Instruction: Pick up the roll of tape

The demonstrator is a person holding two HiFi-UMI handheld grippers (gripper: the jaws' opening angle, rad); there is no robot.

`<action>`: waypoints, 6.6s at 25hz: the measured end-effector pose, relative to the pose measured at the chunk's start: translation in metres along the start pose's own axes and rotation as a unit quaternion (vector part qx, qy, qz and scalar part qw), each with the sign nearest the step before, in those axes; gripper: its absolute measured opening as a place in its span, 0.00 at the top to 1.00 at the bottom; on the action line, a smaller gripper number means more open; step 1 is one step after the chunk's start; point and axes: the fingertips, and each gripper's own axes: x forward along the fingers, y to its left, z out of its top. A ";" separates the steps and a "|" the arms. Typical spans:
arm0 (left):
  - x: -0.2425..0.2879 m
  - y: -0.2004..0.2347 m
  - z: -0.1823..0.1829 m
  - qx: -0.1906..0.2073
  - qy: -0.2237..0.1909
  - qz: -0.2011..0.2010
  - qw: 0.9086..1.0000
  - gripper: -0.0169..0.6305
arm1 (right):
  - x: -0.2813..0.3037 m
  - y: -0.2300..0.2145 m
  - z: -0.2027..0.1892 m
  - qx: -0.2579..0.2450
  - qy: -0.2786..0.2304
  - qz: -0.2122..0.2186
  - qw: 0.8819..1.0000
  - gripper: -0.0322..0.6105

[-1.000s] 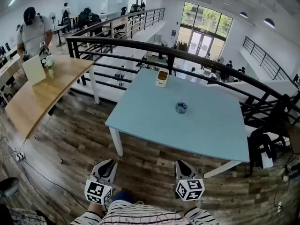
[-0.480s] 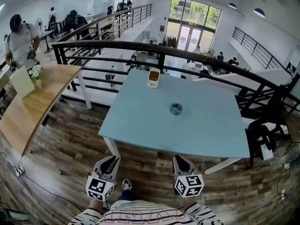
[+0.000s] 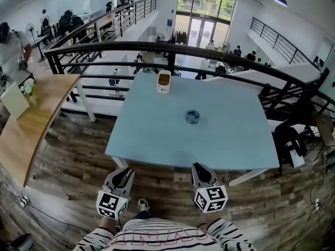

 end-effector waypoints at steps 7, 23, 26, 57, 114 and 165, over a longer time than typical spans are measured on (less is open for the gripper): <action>0.028 0.031 0.001 -0.006 0.003 -0.032 0.999 0.81 | 0.029 0.001 0.003 0.010 0.005 -0.027 1.000 0.90; 0.077 0.116 0.004 0.014 0.004 -0.091 0.996 0.80 | 0.110 0.011 0.015 0.026 0.003 -0.083 0.996 0.74; 0.088 0.125 -0.007 0.010 0.019 -0.097 0.995 0.79 | 0.124 0.006 0.012 0.014 0.014 -0.084 0.996 0.74; 0.201 0.167 -0.018 -0.064 0.073 0.054 0.994 0.79 | 0.341 -0.166 -0.017 -0.192 0.215 0.023 0.957 0.74; 0.163 0.160 -0.031 -0.056 0.096 0.071 0.991 0.79 | 0.362 -0.167 -0.048 -0.183 0.290 0.029 0.939 0.83; 0.143 0.129 -0.030 0.008 0.041 -0.112 0.993 0.94 | 0.147 0.012 0.006 0.006 0.045 -0.084 0.995 0.83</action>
